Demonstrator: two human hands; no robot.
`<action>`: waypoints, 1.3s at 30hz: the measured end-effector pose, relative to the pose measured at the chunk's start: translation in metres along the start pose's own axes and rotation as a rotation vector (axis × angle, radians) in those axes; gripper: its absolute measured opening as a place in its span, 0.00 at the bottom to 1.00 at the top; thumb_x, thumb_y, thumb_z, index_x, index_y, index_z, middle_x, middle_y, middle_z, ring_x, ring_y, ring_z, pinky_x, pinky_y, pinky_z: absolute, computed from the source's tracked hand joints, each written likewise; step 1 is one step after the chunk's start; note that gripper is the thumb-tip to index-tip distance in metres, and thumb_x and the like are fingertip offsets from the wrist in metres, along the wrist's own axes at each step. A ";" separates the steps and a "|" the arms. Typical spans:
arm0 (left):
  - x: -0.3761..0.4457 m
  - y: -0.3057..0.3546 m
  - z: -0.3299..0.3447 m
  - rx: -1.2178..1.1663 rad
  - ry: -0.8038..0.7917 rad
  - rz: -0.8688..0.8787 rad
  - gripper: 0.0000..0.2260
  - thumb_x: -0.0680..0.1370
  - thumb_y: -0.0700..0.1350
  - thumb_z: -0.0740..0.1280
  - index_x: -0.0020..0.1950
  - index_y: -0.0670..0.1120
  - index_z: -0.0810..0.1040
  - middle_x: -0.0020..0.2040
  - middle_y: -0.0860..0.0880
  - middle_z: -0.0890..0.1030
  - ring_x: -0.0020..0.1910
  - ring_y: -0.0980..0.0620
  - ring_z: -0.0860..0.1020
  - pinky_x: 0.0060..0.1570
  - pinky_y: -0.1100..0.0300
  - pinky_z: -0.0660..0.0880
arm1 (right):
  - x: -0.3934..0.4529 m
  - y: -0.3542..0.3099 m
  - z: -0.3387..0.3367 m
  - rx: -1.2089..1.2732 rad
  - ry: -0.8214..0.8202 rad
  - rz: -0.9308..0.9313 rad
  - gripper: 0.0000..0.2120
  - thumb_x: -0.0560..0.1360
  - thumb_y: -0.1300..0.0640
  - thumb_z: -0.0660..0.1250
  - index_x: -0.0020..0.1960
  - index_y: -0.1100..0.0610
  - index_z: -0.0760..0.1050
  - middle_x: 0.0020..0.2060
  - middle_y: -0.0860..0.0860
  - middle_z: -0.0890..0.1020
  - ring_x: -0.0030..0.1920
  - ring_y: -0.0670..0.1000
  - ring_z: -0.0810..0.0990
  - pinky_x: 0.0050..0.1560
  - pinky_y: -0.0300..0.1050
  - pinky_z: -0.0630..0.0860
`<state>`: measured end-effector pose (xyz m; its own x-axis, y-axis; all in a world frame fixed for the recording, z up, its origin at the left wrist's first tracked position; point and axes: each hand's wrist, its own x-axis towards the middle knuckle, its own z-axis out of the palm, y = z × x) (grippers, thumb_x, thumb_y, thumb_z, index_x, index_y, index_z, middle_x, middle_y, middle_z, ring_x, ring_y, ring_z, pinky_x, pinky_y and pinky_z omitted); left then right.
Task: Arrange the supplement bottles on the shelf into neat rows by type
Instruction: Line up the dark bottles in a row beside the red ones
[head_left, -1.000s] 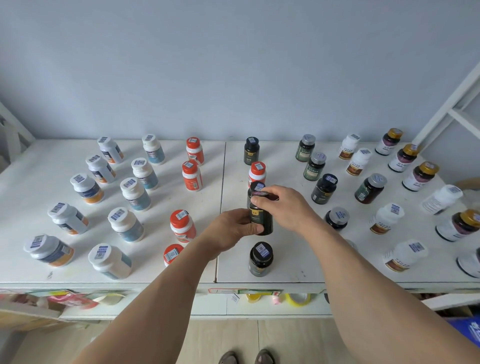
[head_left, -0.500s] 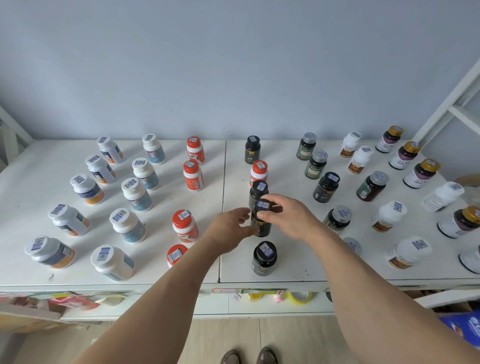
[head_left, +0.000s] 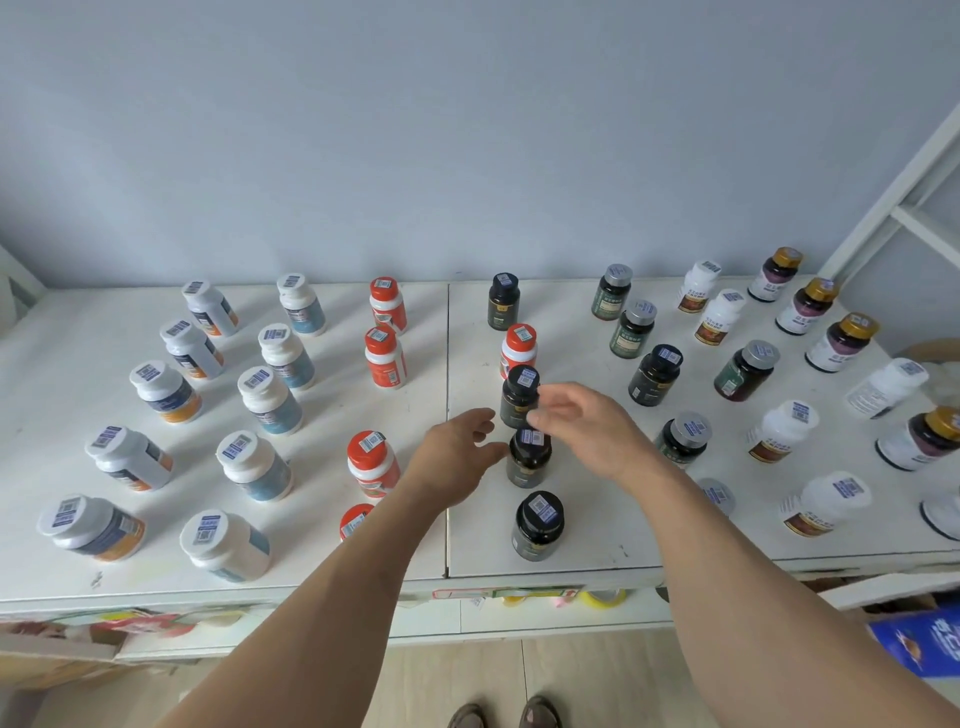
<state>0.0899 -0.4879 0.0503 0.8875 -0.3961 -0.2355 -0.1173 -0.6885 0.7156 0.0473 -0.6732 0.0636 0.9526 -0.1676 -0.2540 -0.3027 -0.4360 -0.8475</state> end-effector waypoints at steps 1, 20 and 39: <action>0.002 0.001 -0.002 0.013 0.004 -0.002 0.25 0.78 0.50 0.68 0.73 0.49 0.67 0.66 0.50 0.77 0.63 0.52 0.75 0.61 0.59 0.71 | 0.004 -0.006 -0.003 -0.023 0.074 -0.009 0.21 0.73 0.47 0.72 0.65 0.50 0.75 0.60 0.45 0.80 0.61 0.44 0.77 0.64 0.43 0.70; 0.061 0.018 -0.009 -0.133 -0.099 -0.097 0.24 0.74 0.49 0.72 0.69 0.51 0.73 0.62 0.52 0.79 0.59 0.53 0.77 0.62 0.56 0.73 | 0.077 -0.029 -0.020 -0.271 -0.041 -0.083 0.17 0.73 0.45 0.71 0.59 0.49 0.78 0.50 0.48 0.82 0.50 0.50 0.79 0.51 0.45 0.74; 0.064 0.017 -0.031 -0.437 -0.272 -0.021 0.11 0.72 0.50 0.74 0.53 0.57 0.81 0.55 0.47 0.83 0.60 0.42 0.77 0.65 0.49 0.72 | 0.084 -0.046 -0.024 -0.200 0.020 -0.062 0.19 0.75 0.39 0.67 0.60 0.48 0.80 0.52 0.46 0.80 0.52 0.47 0.78 0.48 0.40 0.71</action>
<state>0.1587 -0.5066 0.0677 0.7328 -0.5687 -0.3737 0.1477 -0.4032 0.9031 0.1407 -0.6882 0.0920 0.9694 -0.1513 -0.1935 -0.2456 -0.6129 -0.7510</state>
